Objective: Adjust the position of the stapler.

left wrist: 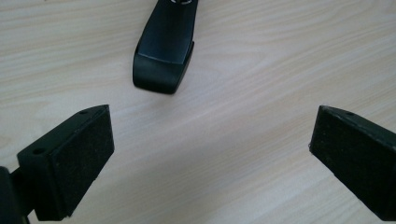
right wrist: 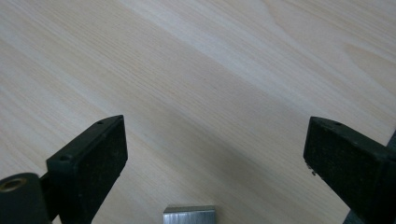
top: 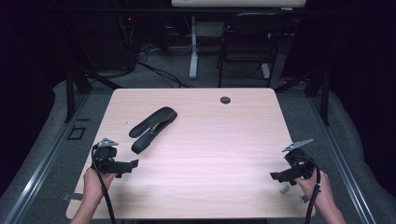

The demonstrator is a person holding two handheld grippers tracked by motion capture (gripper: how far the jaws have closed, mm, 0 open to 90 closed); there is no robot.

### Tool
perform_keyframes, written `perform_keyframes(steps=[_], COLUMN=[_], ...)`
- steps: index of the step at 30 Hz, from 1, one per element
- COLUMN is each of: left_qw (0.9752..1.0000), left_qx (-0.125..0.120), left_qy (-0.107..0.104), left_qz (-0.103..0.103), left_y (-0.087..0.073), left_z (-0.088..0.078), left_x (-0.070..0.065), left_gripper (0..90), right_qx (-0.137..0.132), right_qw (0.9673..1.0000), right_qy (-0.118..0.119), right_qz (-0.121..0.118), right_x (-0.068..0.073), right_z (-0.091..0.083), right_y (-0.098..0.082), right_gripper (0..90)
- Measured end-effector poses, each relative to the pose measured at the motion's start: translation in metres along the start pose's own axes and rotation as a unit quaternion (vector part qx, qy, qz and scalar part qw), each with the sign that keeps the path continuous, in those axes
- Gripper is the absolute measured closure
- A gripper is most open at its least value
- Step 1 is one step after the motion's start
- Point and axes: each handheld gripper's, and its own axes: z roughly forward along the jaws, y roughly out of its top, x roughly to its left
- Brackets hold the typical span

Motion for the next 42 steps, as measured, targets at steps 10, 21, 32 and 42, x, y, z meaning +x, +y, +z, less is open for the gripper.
perform_keyframes(steps=[10, 21, 32, 42], left_qw=[0.9997, 0.9988, 0.9983, 0.9988], left_qx=[-0.021, -0.044, -0.058, -0.048], left_qy=[-0.016, -0.017, -0.004, 0.002], left_qz=[-0.004, -0.013, -0.005, 0.002], left_y=[0.012, 0.028, 0.041, 0.051], left_z=[0.006, 0.013, 0.024, 0.037], left_x=[0.014, 0.027, 0.027, 0.03], left_gripper=[0.0, 0.0, 0.0, 0.0], right_qx=[0.015, 0.024, 0.024, 0.021], right_qw=[0.9999, 0.9996, 0.9996, 0.9996], right_qy=[0.001, 0.0, 0.003, 0.002], right_qz=[-0.008, -0.012, -0.016, -0.017], right_x=[0.001, 0.003, 0.004, 0.004], right_z=[0.006, 0.009, 0.01, 0.011], right_y=[0.003, 0.007, 0.009, 0.009], right_gripper=[6.7, 6.8, 6.9, 7.0])
